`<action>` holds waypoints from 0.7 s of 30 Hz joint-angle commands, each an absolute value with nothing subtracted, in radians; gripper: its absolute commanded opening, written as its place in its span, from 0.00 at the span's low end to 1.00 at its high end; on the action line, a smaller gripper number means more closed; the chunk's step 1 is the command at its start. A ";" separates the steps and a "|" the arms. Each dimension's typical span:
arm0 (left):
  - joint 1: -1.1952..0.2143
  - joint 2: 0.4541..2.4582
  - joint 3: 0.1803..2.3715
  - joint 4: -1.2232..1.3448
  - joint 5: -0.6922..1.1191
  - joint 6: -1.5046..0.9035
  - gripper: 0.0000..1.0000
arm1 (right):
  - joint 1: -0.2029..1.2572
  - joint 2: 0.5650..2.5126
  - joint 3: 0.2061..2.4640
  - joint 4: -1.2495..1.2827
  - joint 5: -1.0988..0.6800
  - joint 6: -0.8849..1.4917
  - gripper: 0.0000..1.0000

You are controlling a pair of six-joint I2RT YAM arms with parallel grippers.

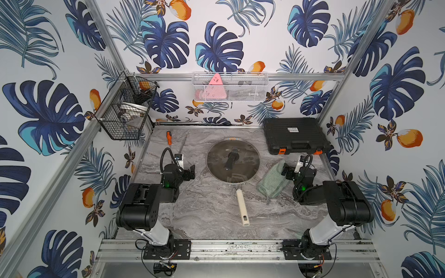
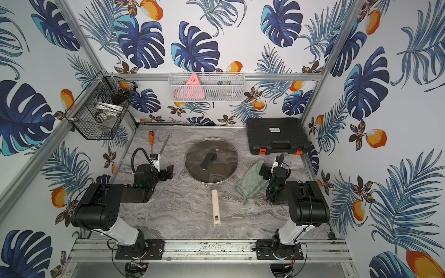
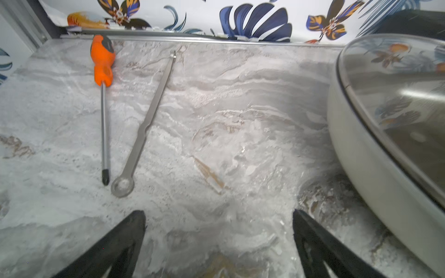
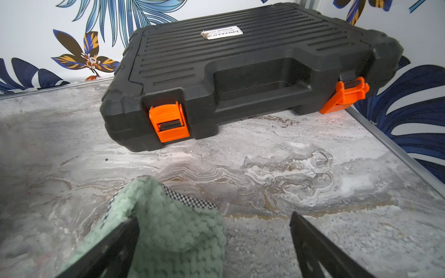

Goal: Wipe the pot lid with a cloth
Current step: Reset both arms

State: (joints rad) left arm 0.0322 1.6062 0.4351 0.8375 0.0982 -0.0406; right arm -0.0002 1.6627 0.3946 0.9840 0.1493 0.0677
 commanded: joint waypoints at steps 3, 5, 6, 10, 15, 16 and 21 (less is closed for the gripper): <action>-0.018 1.660 0.351 1.070 -0.051 -0.006 0.99 | 0.000 1.664 0.398 0.982 0.164 0.072 1.00; -0.018 1.646 0.354 1.044 -0.090 -0.023 0.99 | 0.000 1.662 0.397 0.982 0.166 0.072 1.00; -0.020 1.658 0.356 1.059 -0.084 -0.017 0.99 | 0.000 1.664 0.397 0.984 0.166 0.072 1.00; -0.024 1.646 0.374 1.000 -0.033 0.002 0.99 | 0.000 1.663 0.397 0.984 0.169 0.071 1.00; -0.028 1.653 0.373 1.019 -0.043 0.006 0.99 | 0.000 1.663 0.396 0.986 0.169 0.071 1.00; -0.028 1.648 0.375 1.001 -0.042 0.006 0.99 | 0.000 1.663 0.397 0.984 0.169 0.071 1.00; -0.029 1.651 0.373 1.018 -0.043 0.006 0.99 | 0.000 1.665 0.398 0.985 0.170 0.071 1.00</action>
